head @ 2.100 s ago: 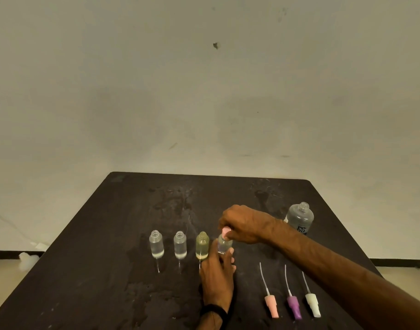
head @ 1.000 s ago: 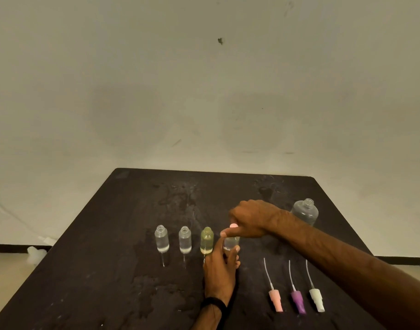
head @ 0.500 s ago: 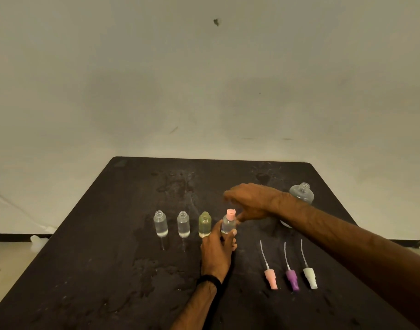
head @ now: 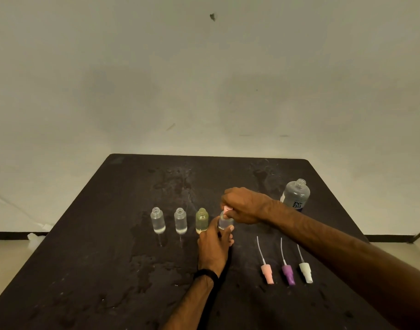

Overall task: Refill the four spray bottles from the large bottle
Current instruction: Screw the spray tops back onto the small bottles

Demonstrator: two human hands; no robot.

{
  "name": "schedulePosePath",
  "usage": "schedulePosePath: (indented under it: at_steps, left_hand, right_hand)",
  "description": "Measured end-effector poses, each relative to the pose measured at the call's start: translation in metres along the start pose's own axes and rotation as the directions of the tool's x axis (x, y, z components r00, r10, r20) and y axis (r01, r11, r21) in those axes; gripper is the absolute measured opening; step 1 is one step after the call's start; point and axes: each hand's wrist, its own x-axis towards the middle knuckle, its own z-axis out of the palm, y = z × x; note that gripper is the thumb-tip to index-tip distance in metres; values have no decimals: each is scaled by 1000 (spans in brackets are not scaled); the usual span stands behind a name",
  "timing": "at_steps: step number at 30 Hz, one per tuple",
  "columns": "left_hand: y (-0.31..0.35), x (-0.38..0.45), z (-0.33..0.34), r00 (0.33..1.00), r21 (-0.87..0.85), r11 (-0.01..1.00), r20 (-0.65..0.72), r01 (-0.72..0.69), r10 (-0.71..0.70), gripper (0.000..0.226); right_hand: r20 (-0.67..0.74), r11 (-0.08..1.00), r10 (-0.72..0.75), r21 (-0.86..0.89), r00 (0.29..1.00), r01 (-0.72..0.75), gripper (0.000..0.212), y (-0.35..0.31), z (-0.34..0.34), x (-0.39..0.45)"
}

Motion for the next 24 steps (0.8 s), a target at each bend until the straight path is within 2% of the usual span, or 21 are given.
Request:
schedulePosePath:
  at_steps: [4, 7, 9, 11, 13, 16, 18, 20, 21, 24]
  left_hand:
    - [3, -1, -1, 1000, -52, 998, 7, 20, -20, 14]
    - [-2, 1, 0, 1000, -64, 998, -7, 20, -20, 12]
    - [-6, 2, 0, 999, -48, 998, 14, 37, -36, 12]
    - [-7, 3, -1, 998, -39, 998, 47, 40, -38, 13]
    - [-8, 3, -2, 996, -16, 999, 79, 43, -41, 14]
    - [-8, 0, -5, 994, 42, 998, 93, 55, -59, 16]
    - [-8, -5, -9, 995, 66, 996, 73, 59, -64, 29]
    - [-8, -11, -16, 996, 94, 993, 43, 74, -78, 47]
    - [-9, -13, -21, 996, 111, 990, 23, 84, -87, 49]
    - [-11, -21, -36, 995, 139, 986, -43, 94, -89, 36]
  right_hand:
    - [-37, 997, 46, 70, 998, -44, 28, 3, 6, -1]
    - [-69, 975, 100, 204, 993, -84, 52, 8, 9, -14]
    - [-142, 946, 174, 298, 974, -126, 64, 15, 7, -37]
    - [-239, 911, 278, 372, 930, -177, 53, 22, 8, -69]
    - [-289, 875, 398, 404, 871, -266, 31, 31, 20, -106]
    - [-189, 749, 592, 487, 784, -448, 21, 42, 57, -158]
    - [-89, 666, 660, 528, 746, -527, 21, 43, 82, -182]
    - [-12, 609, 677, 571, 736, -550, 17, 39, 99, -196]
    - [21, 595, 671, 582, 741, -555, 17, 38, 105, -200]
    - [89, 589, 652, 566, 753, -577, 19, 33, 115, -206]
